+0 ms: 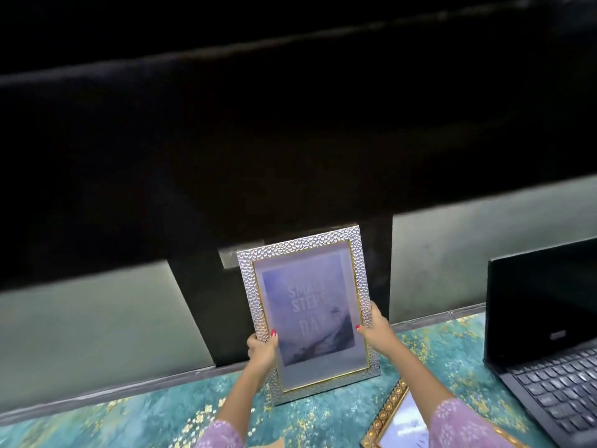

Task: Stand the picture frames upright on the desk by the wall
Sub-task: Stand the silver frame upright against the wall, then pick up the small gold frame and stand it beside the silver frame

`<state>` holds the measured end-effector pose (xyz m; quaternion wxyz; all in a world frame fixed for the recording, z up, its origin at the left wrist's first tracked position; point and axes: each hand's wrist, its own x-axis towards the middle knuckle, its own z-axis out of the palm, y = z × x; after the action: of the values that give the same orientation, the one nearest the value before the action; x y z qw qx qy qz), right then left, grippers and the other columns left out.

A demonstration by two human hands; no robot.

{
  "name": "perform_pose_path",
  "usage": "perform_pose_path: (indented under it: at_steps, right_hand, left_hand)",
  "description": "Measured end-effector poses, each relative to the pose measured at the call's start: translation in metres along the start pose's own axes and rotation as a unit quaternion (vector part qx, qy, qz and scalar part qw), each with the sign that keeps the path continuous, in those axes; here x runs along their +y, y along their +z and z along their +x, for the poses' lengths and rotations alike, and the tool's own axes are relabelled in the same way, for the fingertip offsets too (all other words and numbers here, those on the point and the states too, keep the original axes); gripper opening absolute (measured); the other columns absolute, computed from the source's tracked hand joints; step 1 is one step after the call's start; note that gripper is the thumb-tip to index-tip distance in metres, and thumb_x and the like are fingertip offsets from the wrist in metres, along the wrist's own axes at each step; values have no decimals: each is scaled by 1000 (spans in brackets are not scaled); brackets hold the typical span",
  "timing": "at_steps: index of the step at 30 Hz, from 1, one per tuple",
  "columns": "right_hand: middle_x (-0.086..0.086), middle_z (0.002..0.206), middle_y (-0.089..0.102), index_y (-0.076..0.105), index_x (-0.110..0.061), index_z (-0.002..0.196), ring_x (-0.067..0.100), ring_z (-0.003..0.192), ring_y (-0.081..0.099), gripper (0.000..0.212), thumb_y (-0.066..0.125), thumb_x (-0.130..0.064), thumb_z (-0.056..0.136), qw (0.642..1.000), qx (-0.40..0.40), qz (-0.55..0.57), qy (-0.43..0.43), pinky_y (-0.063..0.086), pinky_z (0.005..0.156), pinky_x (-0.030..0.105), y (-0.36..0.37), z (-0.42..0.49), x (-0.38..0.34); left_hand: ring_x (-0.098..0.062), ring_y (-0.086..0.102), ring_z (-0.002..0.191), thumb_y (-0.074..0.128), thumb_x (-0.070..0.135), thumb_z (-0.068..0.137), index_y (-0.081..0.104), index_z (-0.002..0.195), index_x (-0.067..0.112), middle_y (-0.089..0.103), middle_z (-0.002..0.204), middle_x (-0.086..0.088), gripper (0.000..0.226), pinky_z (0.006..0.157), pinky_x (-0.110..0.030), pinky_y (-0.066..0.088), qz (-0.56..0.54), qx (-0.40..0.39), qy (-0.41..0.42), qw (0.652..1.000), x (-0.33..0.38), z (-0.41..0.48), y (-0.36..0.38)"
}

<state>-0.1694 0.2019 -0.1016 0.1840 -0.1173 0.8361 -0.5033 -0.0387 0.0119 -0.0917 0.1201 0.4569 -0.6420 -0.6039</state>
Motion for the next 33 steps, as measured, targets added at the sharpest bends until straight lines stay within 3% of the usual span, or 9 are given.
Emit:
perform_pose_path:
  at_steps: [3, 6, 9, 13, 15, 21, 24, 28, 33]
  right_hand:
    - [19, 149, 23, 6, -10, 145, 35, 134, 30, 78, 57, -12, 86, 999, 13, -33, 11, 31, 107, 41, -2, -31, 5]
    - [17, 151, 22, 15, -9, 144, 31, 137, 25, 71, 57, -15, 86, 998, 23, -54, -5, 29, 107, 38, -1, -74, 29]
    - [16, 149, 23, 20, -10, 142, 30, 135, 29, 64, 55, -15, 88, 995, -14, -102, 14, 33, 103, 36, -1, -113, 70]
    - [10, 148, 24, 28, -18, 138, 25, 134, 31, 54, 52, -16, 89, 988, -30, -151, 24, 43, 94, 32, -15, -155, 118]
    - [8, 150, 22, 30, -24, 135, 22, 134, 31, 51, 52, -16, 89, 985, -39, -168, 28, 43, 94, 31, -27, -166, 131]
    - [7, 155, 10, 25, -25, 139, 23, 143, 14, 56, 52, -21, 90, 969, -89, -226, 49, 31, 111, 38, -77, -181, 155]
    - [4, 153, 17, 30, -24, 136, 21, 140, 21, 54, 54, -23, 88, 965, -78, -249, 30, 33, 108, 35, -100, -178, 164]
    - [1, 148, 27, 33, -22, 136, 18, 136, 27, 56, 57, -24, 85, 955, -75, -287, -3, 32, 108, 33, -118, -167, 171]
    - [6, 140, 38, 36, -23, 134, 26, 129, 33, 71, 66, -44, 74, 929, 1, -370, 13, 38, 103, 36, -125, -156, 175]
  left_hand:
    - [-38, 38, 128, 57, 10, 86, 29, 135, -3, 32, 142, -24, 58, 107, -42, 32, -21, 94, 43, 994, -6, -22, 1]
    - [-38, 42, 121, 55, -1, 84, 38, 128, -4, 41, 131, -23, 47, 101, -41, 35, 2, 120, 127, 985, -28, -53, 4]
    - [-31, 41, 124, 53, 0, 85, 39, 129, 2, 43, 132, -15, 47, 103, -38, 34, 56, 57, 172, 982, -58, -84, 14]
    - [-24, 45, 123, 54, 6, 85, 42, 125, 8, 47, 130, -10, 42, 93, -26, 35, 166, -42, 188, 967, -97, -113, 31]
    - [-23, 45, 125, 55, 7, 83, 45, 124, 8, 49, 130, -9, 42, 101, -29, 35, 219, -81, 194, 953, -108, -120, 42]
    - [-24, 46, 124, 53, 11, 82, 45, 125, 10, 47, 131, -11, 43, 101, -33, 39, 242, -125, 145, 951, -108, -142, 91]
    - [-27, 48, 119, 54, 14, 82, 42, 126, 10, 44, 131, -13, 46, 98, -35, 40, 260, -154, 117, 946, -108, -152, 115]
    - [-27, 42, 125, 55, 20, 81, 38, 131, 10, 42, 134, -12, 54, 104, -38, 37, 308, -141, 101, 936, -112, -159, 130]
    - [-30, 39, 128, 55, 21, 78, 39, 133, 8, 42, 137, -16, 59, 106, -39, 37, 359, -116, 73, 923, -117, -157, 131]
